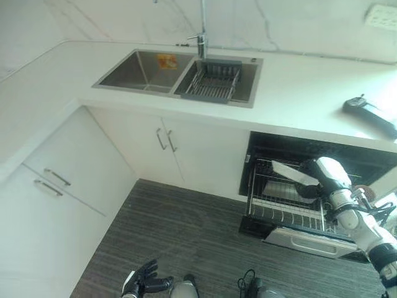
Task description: Place the dishes in the dishwasher.
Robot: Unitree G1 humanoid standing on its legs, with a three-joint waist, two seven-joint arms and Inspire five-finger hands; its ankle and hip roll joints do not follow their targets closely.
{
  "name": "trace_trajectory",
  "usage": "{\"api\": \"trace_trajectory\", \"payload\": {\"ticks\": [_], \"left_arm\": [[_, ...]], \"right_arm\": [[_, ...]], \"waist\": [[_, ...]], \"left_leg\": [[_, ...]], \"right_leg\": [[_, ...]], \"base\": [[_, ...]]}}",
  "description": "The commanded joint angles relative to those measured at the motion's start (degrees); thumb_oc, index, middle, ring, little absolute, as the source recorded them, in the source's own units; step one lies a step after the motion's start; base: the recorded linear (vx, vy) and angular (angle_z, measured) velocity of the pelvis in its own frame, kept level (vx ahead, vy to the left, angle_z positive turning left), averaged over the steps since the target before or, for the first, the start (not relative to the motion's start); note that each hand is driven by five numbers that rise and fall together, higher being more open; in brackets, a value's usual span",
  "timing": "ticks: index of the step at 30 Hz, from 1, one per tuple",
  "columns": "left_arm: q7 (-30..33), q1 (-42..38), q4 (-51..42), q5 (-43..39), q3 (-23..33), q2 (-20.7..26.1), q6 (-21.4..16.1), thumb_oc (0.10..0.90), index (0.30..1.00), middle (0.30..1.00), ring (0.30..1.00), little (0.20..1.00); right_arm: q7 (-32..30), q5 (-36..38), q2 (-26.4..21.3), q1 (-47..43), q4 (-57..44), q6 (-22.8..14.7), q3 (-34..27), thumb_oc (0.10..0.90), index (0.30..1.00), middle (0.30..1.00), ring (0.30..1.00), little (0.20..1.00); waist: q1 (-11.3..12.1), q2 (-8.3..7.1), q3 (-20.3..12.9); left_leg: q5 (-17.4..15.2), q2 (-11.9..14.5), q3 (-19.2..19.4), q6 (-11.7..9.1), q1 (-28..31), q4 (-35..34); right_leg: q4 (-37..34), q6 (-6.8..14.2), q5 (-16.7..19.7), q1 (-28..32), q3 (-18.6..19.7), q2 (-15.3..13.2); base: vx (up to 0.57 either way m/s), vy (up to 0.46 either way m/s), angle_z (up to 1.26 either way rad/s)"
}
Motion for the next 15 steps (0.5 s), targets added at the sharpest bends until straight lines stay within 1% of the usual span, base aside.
{"api": "trace_trajectory", "payload": {"ticks": [1,2,3,4,9,11,12,13,15], "left_arm": [[0.6,-0.1,-1.3,-0.8,-2.1,3.8,-4.5,0.8,0.9,0.9,0.9,0.9],[0.6,-0.4,-1.4,-1.2,-2.5,4.0,-4.7,0.8,0.9,0.9,0.9,0.9],[0.6,-0.8,-1.9,-1.7,-3.2,4.4,-4.9,0.8,0.9,0.9,0.9,0.9],[0.5,-1.7,-2.4,-2.3,-4.5,4.7,-5.2,0.8,0.9,0.9,0.9,0.9],[0.9,-2.6,-3.0,-4.1,-5.6,5.1,-5.9,0.8,0.9,0.9,0.9,0.9],[0.9,-3.3,-3.6,-5.2,-5.6,5.5,-5.5,0.8,0.9,0.9,0.9,0.9],[0.8,-3.5,-3.7,-5.6,-5.5,5.6,-5.5,0.8,0.9,0.9,0.9,0.9],[0.8,-3.7,-3.7,-5.9,-5.5,5.6,-5.8,0.8,0.9,0.9,0.9,0.9],[0.9,-4.0,-3.7,-6.7,-5.8,5.8,-6.2,0.8,0.9,0.9,0.9,0.9]], "right_arm": [[-5.9,-0.3,-1.0,-5.4,-1.5,-2.2,-1.1,0.4,0.3,0.3,0.3,0.3],[-5.4,0.1,-1.1,-6.2,-0.3,-2.0,-0.7,0.4,0.3,0.3,0.3,0.3],[-5.1,1.2,-1.1,-8.2,2.9,-2.3,-0.1,0.4,0.3,0.3,0.3,0.3],[-3.8,1.7,-1.2,-11.0,6.1,-2.2,1.4,0.4,0.3,0.3,0.3,0.3],[-1.7,3.2,-1.3,-14.2,11.3,-2.7,2.8,0.4,0.3,0.3,0.3,0.3],[-1.5,2.8,-1.1,-14.8,13.4,-2.7,2.9,0.4,0.3,0.3,0.3,0.3],[-1.0,2.9,-1.0,-15.0,13.8,-2.2,3.1,0.4,0.3,0.3,0.3,0.3],[-2.4,2.8,-1.2,-15.3,13.9,-0.6,3.5,0.4,0.3,0.3,0.3,0.3],[-1.5,2.9,-0.9,-15.0,15.1,-0.7,2.9,0.4,0.3,0.3,0.3,0.3]], "waist": [[0.4,-2.18,0.6],[0.6,-2.04,1.0],[1.0,-1.68,1.8],[1.5,-1.03,2.9],[1.8,-0.09,4.7],[1.9,0.32,5.4],[2.0,0.48,5.8],[2.0,0.67,6.3],[1.9,0.96,7.1]], "left_leg": [[-2.2,1.0,-4.0,-0.8,-0.1,1.1],[-2.1,0.9,-4.1,-0.8,-0.3,1.1],[-1.8,0.7,-4.4,-0.8,-0.9,1.1],[-1.4,0.5,-5.0,-0.8,-1.8,1.1],[-1.1,-0.2,-5.5,-0.6,-3.0,1.1],[-1.0,-0.5,-5.7,-0.5,-3.6,1.1],[-0.9,-0.7,-5.8,-0.4,-3.8,1.1],[-0.9,-0.8,-5.9,-0.4,-4.2,1.1],[-0.9,-1.0,-5.9,-0.3,-4.6,1.1]], "right_leg": [[-4.2,8.0,-0.7,7.5,2.0,-4.3],[-4.2,8.0,-0.6,7.3,2.0,-4.4],[-4.2,8.0,-0.4,6.8,1.9,-4.5],[-4.2,7.9,-0.1,6.0,1.9,-4.7],[-4.2,7.8,0.4,4.6,2.3,-4.9],[-4.2,7.9,0.7,3.8,2.4,-5.1],[-4.2,7.9,0.9,3.4,2.6,-5.2],[-4.2,7.9,1.0,3.0,2.6,-5.4],[-4.2,7.9,1.3,2.3,2.7,-5.5]], "base": [[-0.03,-0.024,0.13],[-0.05,-0.026,0.14],[-0.08,-0.029,0.12],[-0.09,-0.023,0.06],[-0.02,-0.004,0.03],[0.0,0.0,0.0],[-0.04,-0.001,0.02],[-0.03,-0.003,0.03],[-0.02,-0.002,0.01]]}}
